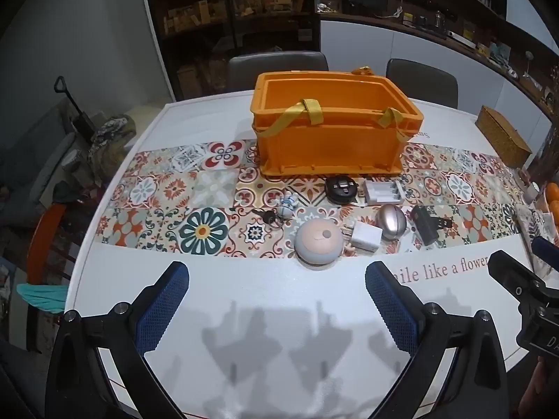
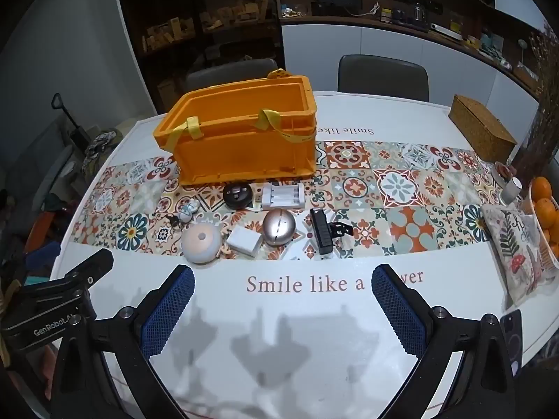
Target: Organize rigid objects
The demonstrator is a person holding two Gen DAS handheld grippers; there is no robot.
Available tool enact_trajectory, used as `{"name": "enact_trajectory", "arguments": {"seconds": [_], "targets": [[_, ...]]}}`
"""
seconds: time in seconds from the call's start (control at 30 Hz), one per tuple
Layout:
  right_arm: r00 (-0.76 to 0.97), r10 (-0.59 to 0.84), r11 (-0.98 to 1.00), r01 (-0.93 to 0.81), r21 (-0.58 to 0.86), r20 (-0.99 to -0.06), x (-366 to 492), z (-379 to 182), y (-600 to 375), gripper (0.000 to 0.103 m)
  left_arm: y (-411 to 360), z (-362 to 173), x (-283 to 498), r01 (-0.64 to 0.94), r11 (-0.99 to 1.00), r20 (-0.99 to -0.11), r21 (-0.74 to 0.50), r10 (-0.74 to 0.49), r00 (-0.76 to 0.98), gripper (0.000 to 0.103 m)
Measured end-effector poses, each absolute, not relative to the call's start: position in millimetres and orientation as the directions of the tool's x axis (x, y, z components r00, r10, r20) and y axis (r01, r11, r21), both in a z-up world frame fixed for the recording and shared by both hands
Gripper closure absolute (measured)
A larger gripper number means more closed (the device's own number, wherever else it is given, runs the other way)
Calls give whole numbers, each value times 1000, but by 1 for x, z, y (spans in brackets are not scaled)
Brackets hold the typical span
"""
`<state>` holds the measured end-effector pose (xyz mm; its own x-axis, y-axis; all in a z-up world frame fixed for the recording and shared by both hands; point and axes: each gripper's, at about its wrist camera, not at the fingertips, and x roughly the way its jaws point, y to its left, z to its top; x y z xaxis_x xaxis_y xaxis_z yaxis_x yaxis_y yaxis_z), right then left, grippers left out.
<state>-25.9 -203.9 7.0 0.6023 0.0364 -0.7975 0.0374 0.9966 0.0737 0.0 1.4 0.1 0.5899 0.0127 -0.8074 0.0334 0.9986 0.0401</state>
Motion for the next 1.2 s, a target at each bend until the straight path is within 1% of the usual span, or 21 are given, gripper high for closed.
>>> {"name": "enact_trajectory", "arguments": {"seconds": [0.1,0.2,1.2], "targets": [[604,28,997,41,66,-797,-26,7,-204,1,13,-1,7,29,999,-819,18,-2,573,0],[605,30,997,38,67,-796,-26,7,-203,1,-4,3,3,28,997,-811,65,37,585,0],[609,38,997,33,74,-793,-21,6,-207,1,-9,2,0,55,996,-807,64,20,590,0]]}}
